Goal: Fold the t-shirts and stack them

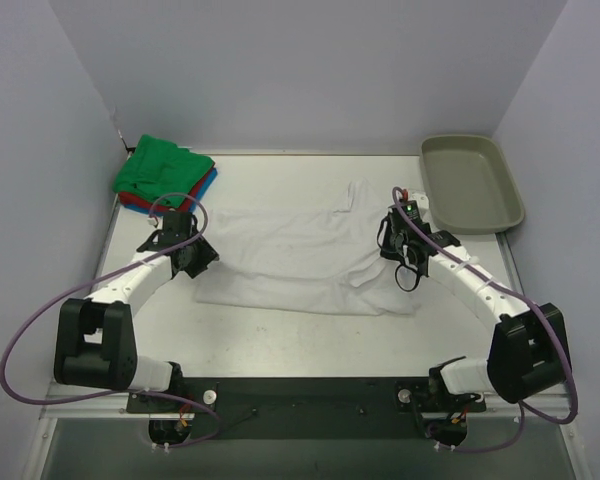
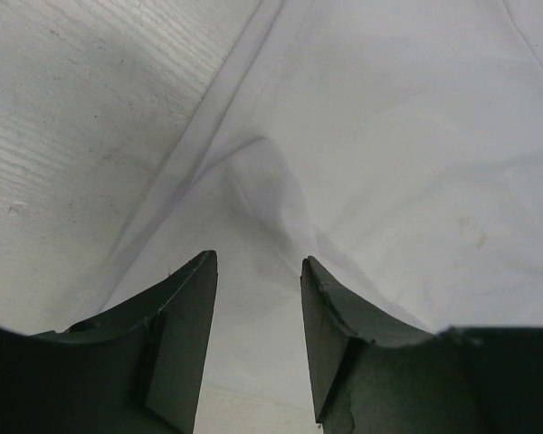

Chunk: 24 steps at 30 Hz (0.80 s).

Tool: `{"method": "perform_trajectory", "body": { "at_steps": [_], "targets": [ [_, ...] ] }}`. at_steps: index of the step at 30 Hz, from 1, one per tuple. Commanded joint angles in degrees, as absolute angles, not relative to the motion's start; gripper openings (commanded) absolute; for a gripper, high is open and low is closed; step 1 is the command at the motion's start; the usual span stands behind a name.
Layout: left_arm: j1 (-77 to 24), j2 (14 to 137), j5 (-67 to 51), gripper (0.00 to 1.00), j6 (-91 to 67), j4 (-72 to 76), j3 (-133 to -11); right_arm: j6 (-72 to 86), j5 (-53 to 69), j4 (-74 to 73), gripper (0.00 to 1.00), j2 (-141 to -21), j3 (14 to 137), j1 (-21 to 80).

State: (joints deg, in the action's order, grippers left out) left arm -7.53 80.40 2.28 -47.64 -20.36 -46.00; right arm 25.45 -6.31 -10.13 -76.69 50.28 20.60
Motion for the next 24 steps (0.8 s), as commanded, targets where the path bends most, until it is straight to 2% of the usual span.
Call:
{"method": "perform_trajectory", "body": {
  "at_steps": [1, 10, 11, 12, 14, 15, 19, 24],
  "targets": [
    [-7.6, 78.0, 4.5, 0.52, -48.6, -18.9, -46.6, 25.5, -7.1, -8.0, 0.00, -78.3, 53.5, 20.2],
    [-7.6, 75.5, 4.7, 0.52, -49.0, -19.2, -45.0, 24.9, -8.2, -5.4, 0.00, -85.7, 58.4, 18.4],
    [-7.6, 75.0, 4.7, 0.52, -49.0, -19.2, -44.7, 24.9, -8.3, -5.5, 0.04, -86.4, 58.8, 18.2],
    [-7.6, 74.8, 4.7, 0.52, -49.0, -19.2, -44.3, 24.9, -8.2, -5.6, 0.32, -87.7, 59.6, 18.0],
    [-7.6, 74.4, 4.7, 0.52, -49.0, -19.2, -44.1, 24.8, -8.6, -6.0, 0.80, -88.6, 60.2, 17.9],
    [-7.6, 74.4, 4.7, 0.52, -49.0, -19.3, -44.0, 24.7, -8.7, -6.1, 1.00, -89.0, 60.3, 17.8],
    [-7.6, 74.3, 4.3, 0.52, -49.0, -18.9, -43.6, 24.6, -8.7, -6.6, 1.00, -87.1, 59.5, 18.1],
    [-7.6, 73.7, 2.8, 0.52, -49.1, -18.5, -43.2, 24.3, -10.0, -9.8, 1.00, -78.8, 57.8, 22.0]
  ]
}}
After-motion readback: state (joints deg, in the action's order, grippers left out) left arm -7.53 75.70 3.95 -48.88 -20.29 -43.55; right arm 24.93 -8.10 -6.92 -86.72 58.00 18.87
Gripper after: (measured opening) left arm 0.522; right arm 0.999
